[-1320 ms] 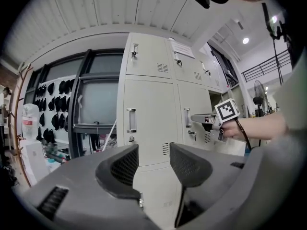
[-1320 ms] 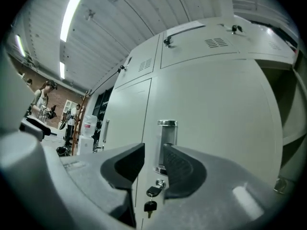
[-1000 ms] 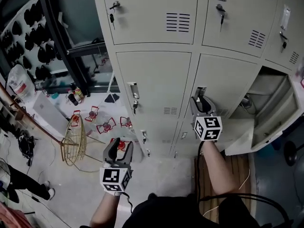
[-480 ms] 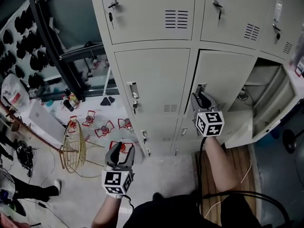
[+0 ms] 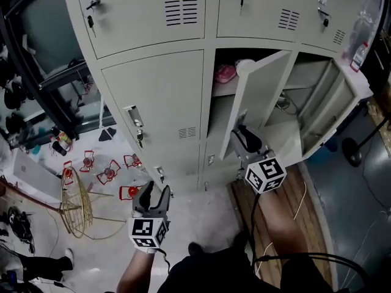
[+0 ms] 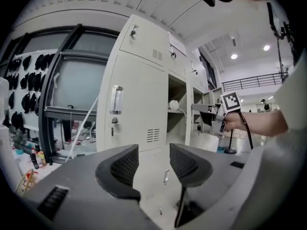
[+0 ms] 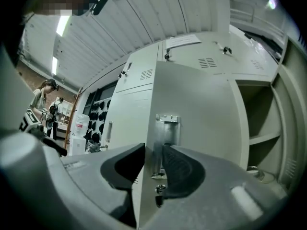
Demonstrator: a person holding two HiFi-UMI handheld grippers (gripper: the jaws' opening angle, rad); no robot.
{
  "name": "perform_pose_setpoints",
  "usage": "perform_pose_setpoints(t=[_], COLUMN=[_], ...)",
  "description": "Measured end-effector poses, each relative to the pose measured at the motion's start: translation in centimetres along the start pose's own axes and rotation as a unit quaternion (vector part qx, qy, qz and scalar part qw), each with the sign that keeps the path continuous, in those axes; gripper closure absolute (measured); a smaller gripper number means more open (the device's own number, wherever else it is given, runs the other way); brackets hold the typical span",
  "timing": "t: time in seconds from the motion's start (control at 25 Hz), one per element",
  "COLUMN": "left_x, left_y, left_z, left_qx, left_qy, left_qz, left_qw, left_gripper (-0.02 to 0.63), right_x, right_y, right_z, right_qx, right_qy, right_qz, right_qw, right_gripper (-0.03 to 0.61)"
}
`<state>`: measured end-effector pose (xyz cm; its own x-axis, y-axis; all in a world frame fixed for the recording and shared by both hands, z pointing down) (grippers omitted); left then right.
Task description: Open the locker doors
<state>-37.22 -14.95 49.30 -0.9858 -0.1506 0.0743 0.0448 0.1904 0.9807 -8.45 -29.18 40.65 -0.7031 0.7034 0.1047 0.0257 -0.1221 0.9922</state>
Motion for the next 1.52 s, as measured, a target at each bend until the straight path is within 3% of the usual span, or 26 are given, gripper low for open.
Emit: perform_pose_setpoints(t=[0.2,0.72,1.24,1.52], left_x=[-2.3,-6.2,-13.1,-15.8], left_y=[0.0,0.8,-1.3,-2.1], left_z=[-1.8,-5.2,-5.3,-5.1], left_qx=[-0.003,0.012,0.000,-0.002], left_qy=[0.035,0.082,0.074,0.070], left_qz=[-0.003,-0.007,-0.022,-0.026], left_qw=[0.9994,0.9965,0.9970,0.9972], left_gripper=[0.413,0.413,0.413,0.413], right_x=[0.4,-1.2,-3.8,-5.3], right_y=[-0.5,-0.8,-0.8,-1.8], right_z=[3.6,13.0,16.9,19.9], right_qx=[0.009,-0.018,-0.040,-0.077], right_qy=[0.022,0.094,0.066,0.092], right_qz=[0.022,0.012,-0.015,-0.058], right_qw=[0.999,0.995,0.997,0.991], right_gripper=[0.472,0.472,0.477,0.531])
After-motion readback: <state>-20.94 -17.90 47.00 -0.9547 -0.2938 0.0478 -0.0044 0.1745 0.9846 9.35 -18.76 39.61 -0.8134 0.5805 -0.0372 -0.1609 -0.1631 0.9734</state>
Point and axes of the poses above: the fingertips, and each gripper's own axes: z backward along the fingers, x to its left, y out of its underside, the point moved 7 cm from there along z, backward along the fingers, and after that the axes turned 10 degrees about -y, right-handed, at the moved point
